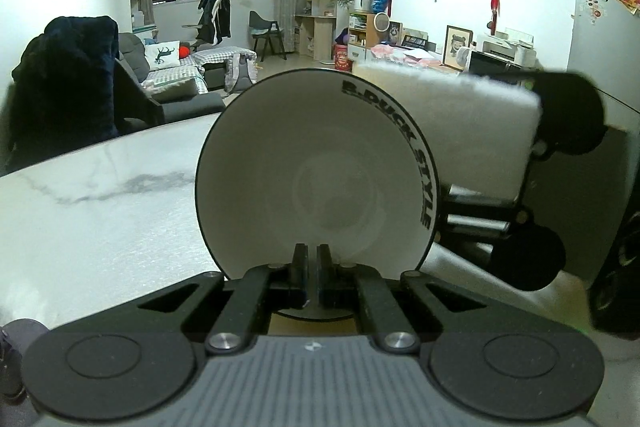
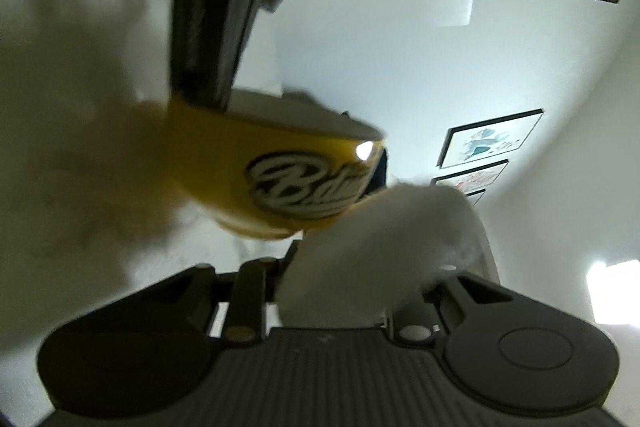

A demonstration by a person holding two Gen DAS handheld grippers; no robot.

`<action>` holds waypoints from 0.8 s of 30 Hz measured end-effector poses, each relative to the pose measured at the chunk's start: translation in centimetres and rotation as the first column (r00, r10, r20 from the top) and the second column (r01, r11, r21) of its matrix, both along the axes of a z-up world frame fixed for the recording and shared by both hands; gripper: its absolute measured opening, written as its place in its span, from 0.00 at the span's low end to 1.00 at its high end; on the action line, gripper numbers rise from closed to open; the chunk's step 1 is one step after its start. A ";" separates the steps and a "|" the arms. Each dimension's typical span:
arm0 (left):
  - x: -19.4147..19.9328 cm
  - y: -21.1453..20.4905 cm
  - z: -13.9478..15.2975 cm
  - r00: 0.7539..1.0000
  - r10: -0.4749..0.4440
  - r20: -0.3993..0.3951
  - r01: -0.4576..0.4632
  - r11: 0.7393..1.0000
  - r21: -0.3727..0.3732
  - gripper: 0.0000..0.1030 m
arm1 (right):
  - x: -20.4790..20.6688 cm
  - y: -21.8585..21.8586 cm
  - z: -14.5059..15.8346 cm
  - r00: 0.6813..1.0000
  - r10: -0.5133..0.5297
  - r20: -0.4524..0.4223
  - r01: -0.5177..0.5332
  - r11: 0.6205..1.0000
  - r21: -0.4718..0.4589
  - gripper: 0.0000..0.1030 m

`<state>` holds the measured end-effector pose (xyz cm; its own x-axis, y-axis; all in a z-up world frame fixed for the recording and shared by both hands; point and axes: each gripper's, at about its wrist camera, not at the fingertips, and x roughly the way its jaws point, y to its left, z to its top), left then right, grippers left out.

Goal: Clean bowl
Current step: 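Scrub the printed outer wall with the sponge's end in the right tool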

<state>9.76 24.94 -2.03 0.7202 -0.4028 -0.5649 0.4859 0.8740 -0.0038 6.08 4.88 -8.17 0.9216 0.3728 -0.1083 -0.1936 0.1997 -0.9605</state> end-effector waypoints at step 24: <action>-0.3 0.1 0.1 1.000 0.001 0.002 -0.001 1.000 0.005 0.03 | 1.5 0.9 -0.2 0.993 -0.111 -0.032 0.112 0.994 0.015 0.18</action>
<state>9.48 25.05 -1.89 0.7216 -0.3992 -0.5656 0.4849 0.8746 0.0014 7.58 5.77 -8.36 0.9538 0.2697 -0.1321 -0.1989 0.2380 -0.9507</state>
